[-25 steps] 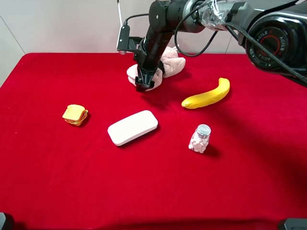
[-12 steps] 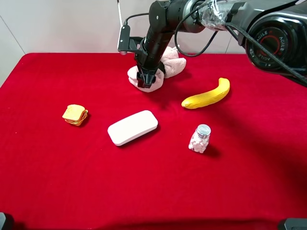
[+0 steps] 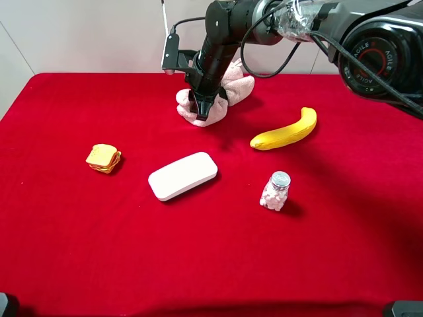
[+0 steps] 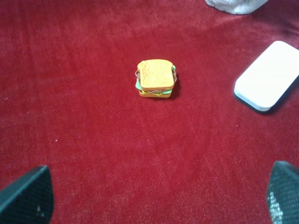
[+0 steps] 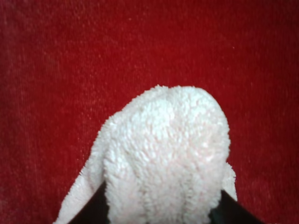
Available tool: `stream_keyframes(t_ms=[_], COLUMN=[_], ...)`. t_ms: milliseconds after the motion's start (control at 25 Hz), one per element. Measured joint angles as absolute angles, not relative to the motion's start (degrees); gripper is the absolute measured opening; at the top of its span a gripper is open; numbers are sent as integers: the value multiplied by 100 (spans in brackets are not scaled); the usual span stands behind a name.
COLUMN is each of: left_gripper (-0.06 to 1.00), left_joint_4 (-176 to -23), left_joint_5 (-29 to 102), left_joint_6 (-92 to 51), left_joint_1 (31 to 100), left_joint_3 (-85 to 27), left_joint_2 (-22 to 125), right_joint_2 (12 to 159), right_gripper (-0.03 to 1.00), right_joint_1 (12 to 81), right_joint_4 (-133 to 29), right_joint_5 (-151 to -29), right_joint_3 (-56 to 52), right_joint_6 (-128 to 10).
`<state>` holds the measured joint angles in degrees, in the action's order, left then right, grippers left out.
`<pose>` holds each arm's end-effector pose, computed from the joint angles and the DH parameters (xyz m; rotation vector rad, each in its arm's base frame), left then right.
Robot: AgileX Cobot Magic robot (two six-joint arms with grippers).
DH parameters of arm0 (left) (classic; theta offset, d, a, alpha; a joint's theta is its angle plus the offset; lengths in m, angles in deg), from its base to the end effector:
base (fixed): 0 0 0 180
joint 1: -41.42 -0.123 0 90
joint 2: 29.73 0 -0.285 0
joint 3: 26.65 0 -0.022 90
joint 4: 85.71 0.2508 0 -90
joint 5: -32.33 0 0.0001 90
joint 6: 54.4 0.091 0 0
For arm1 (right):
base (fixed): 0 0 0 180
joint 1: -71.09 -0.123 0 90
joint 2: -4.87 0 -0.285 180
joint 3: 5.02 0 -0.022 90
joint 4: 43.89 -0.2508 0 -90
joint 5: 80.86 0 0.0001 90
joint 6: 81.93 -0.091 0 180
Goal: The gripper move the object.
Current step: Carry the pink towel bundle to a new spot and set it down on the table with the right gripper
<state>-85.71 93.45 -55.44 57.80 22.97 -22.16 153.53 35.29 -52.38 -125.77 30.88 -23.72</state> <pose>-0.0034 0.0010 0.2717 0.2763 2.0517 -0.1872 0.4145 0.3107 0.1109 -1.9202 1.9481 0.0635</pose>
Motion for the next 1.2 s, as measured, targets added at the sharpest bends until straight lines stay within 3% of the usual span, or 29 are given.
stream_keyframes(t_ms=[1200], left_gripper=[90], left_joint_4=[-8571], left_joint_5=[9345], left_joint_6=[-5544], left_joint_1=[5780], left_joint_3=[2297], left_joint_2=[-2216], right_joint_2=[15143], right_gripper=[21], right_joint_1=[3480], right_joint_4=[-5168], right_joint_5=[-13096], right_joint_3=[3088], right_joint_6=[-2377])
